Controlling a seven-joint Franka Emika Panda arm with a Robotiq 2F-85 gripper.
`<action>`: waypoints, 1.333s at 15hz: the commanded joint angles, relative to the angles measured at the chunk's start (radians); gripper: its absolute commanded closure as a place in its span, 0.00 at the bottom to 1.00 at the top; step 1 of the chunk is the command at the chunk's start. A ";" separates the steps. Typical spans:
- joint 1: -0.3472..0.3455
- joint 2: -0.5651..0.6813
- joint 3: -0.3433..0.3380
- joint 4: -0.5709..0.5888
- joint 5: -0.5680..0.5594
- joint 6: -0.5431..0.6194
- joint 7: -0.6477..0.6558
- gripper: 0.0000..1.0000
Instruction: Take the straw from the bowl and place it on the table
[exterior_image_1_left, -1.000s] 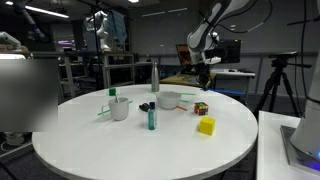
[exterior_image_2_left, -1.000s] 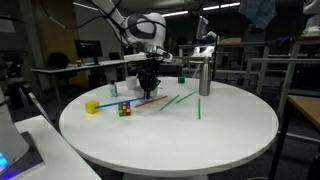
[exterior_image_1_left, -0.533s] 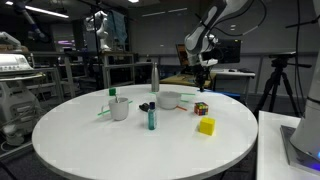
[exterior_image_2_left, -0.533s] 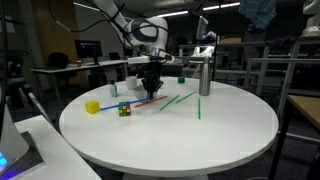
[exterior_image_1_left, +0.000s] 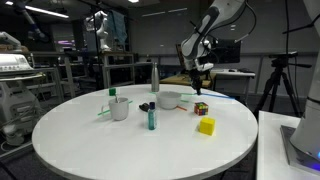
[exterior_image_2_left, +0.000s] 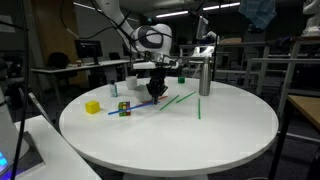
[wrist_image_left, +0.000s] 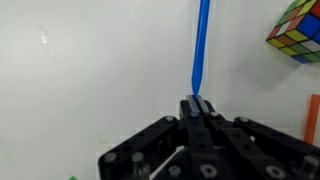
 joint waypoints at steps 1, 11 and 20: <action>-0.016 0.060 0.011 0.068 0.005 -0.011 0.016 1.00; -0.019 0.116 0.011 0.117 0.002 -0.027 0.018 0.72; -0.016 0.065 0.024 0.095 0.016 -0.105 0.001 0.06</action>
